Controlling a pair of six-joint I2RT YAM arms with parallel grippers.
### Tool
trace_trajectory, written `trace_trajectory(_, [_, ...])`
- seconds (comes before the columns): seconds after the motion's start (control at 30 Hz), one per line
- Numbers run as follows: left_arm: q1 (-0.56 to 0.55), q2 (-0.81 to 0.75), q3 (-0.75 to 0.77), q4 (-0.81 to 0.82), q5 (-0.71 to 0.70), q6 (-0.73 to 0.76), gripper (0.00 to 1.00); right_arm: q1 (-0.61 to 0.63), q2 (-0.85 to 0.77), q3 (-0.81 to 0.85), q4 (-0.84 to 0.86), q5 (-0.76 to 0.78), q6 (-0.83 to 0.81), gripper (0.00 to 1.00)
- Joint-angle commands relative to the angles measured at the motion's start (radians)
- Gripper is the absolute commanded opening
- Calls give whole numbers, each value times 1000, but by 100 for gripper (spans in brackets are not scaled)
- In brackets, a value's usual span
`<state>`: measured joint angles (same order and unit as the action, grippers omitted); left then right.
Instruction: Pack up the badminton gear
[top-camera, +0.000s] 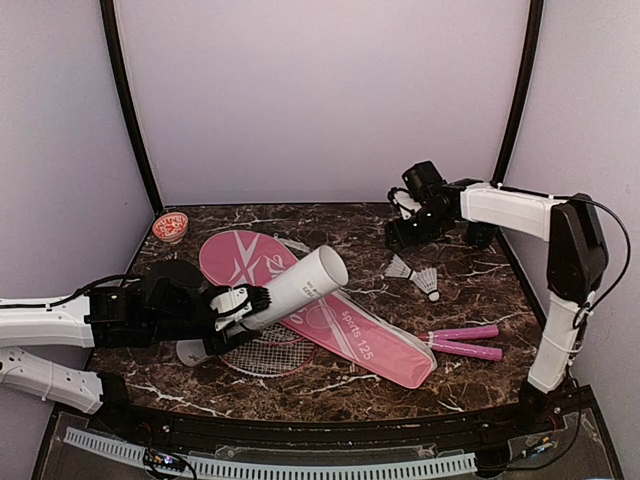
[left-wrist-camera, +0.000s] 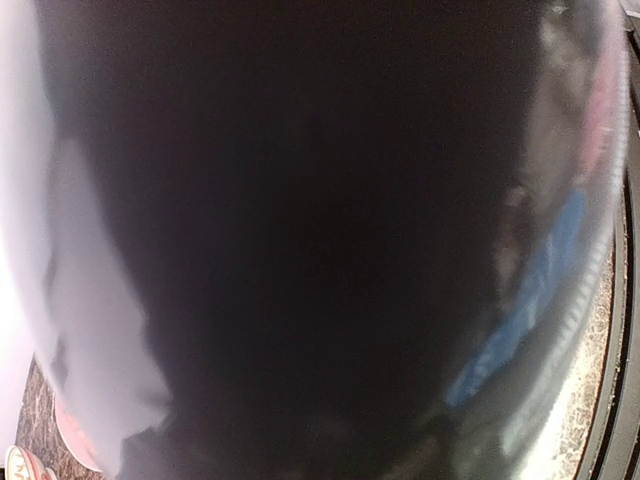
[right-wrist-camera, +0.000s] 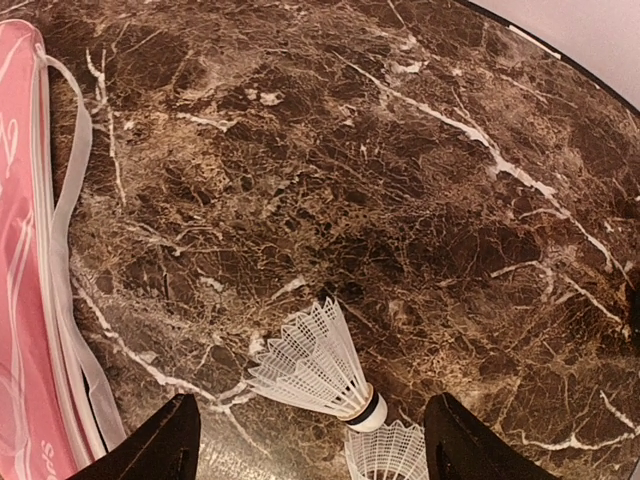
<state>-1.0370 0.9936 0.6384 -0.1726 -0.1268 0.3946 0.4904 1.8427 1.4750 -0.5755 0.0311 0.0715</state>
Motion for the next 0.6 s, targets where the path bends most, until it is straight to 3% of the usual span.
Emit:
trace_trajectory(0.0, [-5,-16,-9,37,7,-12,40,44,71,87,13,153,87,77])
trace_trajectory(0.37, [-5,-19,-16,40,5,-13,40,116,267,260,-147,379,86,73])
trace_trajectory(0.57, [-5,-24,-20,34,1,-10,40,126,288,249,-176,416,84,65])
